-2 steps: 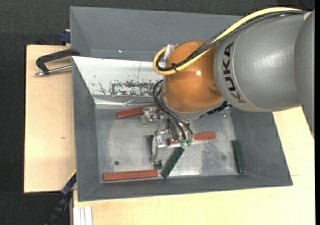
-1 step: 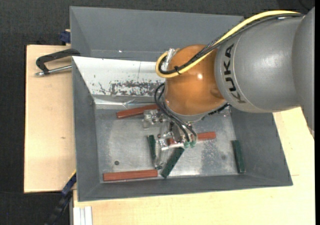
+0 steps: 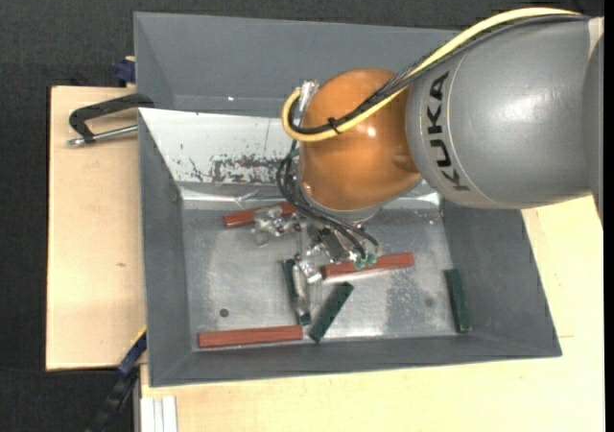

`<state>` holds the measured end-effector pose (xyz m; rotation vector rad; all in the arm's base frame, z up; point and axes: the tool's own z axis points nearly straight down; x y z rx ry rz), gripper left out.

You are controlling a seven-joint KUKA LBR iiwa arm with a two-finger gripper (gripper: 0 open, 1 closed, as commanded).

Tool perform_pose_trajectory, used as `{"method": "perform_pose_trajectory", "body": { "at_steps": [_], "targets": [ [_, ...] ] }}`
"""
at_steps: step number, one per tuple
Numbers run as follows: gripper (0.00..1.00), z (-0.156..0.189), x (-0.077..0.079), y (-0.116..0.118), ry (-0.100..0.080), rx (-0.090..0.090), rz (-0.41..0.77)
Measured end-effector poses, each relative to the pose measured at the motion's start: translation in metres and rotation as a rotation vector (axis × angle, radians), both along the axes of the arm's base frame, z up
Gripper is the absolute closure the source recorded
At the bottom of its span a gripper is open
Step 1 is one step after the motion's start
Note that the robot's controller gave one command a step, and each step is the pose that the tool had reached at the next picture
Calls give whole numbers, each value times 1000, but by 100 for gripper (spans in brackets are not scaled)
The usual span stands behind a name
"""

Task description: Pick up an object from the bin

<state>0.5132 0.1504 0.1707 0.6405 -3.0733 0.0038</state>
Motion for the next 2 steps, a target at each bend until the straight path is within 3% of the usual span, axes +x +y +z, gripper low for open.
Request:
{"method": "perform_pose_trajectory", "body": {
  "at_steps": [1, 2],
  "targets": [
    [0, 1, 12, -1, -10, 12, 55],
    [0, -52, 14, -31, -9, 3, 160]
  ]
}}
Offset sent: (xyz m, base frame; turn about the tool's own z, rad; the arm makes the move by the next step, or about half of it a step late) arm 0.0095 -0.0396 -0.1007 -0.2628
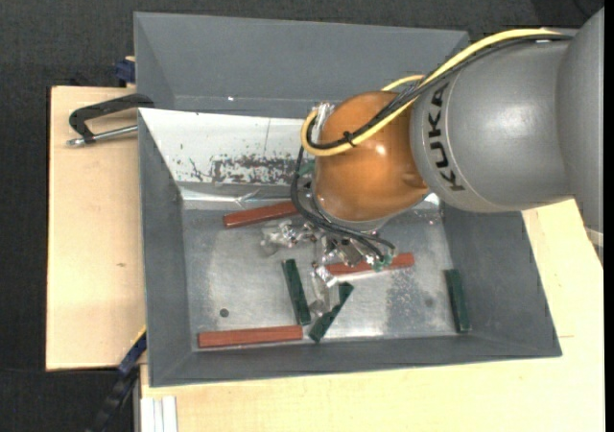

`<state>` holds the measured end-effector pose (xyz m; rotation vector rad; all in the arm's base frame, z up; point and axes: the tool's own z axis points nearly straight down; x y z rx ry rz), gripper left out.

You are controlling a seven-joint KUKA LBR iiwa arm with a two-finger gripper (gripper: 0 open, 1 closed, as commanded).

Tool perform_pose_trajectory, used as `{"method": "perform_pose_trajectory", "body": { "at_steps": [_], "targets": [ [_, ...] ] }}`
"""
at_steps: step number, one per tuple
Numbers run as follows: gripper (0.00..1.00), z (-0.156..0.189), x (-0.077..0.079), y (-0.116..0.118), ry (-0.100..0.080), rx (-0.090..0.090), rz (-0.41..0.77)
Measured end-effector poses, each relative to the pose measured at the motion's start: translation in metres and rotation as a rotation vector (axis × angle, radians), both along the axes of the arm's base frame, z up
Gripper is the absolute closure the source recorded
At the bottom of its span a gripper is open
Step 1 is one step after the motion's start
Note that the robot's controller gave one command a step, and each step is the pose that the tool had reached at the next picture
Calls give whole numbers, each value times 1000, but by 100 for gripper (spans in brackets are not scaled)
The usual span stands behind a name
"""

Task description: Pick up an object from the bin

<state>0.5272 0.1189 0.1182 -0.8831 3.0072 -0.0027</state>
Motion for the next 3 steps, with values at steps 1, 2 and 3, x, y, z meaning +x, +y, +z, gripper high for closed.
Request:
{"method": "perform_pose_trajectory", "body": {
  "at_steps": [1, 2, 3],
  "targets": [
    [100, -48, -9, 5, 8, 0, 404],
    [100, -48, -9, 5, 8, 0, 404],
    [100, 117, 19, 58, -6, 2, 436]
  ]
}}
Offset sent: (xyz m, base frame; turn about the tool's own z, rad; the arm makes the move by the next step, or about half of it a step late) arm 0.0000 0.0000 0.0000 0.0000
